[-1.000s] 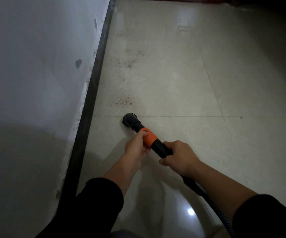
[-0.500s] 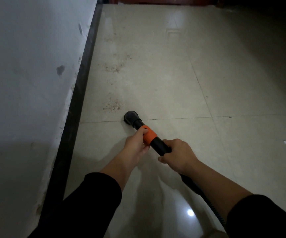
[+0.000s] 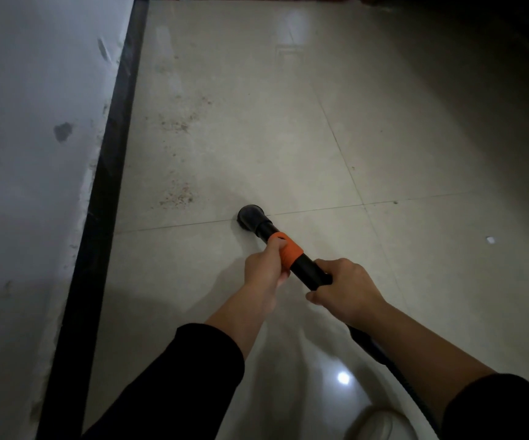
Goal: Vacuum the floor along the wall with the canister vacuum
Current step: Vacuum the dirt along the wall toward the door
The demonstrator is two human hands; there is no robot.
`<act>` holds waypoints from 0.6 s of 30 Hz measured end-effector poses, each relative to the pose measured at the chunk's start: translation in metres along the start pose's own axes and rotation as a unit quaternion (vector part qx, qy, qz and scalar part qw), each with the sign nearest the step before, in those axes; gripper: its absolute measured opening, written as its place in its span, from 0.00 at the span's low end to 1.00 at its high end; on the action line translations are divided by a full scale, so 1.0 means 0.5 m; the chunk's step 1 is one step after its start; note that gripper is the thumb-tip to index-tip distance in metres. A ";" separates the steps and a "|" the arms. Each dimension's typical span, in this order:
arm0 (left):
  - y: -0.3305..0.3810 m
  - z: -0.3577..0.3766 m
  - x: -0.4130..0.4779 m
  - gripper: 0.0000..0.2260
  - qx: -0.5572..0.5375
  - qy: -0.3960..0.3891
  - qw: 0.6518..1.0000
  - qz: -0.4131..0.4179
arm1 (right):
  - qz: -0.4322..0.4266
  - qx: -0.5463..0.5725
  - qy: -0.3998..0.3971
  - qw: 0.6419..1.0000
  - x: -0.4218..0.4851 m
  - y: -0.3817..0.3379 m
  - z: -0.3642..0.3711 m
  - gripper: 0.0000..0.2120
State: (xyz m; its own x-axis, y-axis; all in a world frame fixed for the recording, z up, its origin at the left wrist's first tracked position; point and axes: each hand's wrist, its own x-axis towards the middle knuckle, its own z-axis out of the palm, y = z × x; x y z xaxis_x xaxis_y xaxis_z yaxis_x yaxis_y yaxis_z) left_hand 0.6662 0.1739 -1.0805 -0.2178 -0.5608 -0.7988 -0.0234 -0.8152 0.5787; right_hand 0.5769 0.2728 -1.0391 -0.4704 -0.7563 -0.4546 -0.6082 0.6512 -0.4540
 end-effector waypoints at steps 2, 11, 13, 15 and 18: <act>-0.009 0.012 -0.004 0.07 0.015 -0.009 1.000 0.004 | 0.007 -0.001 0.006 1.000 -0.008 0.014 -0.005 0.09; -0.047 0.067 -0.030 0.09 0.055 -0.015 0.998 -0.008 | 0.041 -0.007 0.023 0.999 -0.041 0.065 -0.029 0.07; -0.063 0.075 -0.034 0.10 0.069 -0.022 0.997 -0.007 | 0.049 -0.017 0.018 0.998 -0.050 0.077 -0.032 0.07; -0.077 0.084 -0.039 0.11 0.083 -0.031 0.996 -0.007 | 0.056 -0.031 0.021 0.998 -0.061 0.090 -0.034 0.07; -0.093 0.095 -0.047 0.12 0.087 -0.049 0.995 -0.004 | 0.069 -0.027 0.036 0.997 -0.073 0.108 -0.036 0.07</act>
State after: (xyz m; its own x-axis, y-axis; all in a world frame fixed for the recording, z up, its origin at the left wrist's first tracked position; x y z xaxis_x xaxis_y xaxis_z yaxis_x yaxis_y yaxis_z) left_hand 0.6259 0.2317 -1.0807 -0.3109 -0.5304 -0.7887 -0.1917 -0.7778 0.5986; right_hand 0.5496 0.3343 -1.0331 -0.5951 -0.6636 -0.4533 -0.5666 0.7464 -0.3489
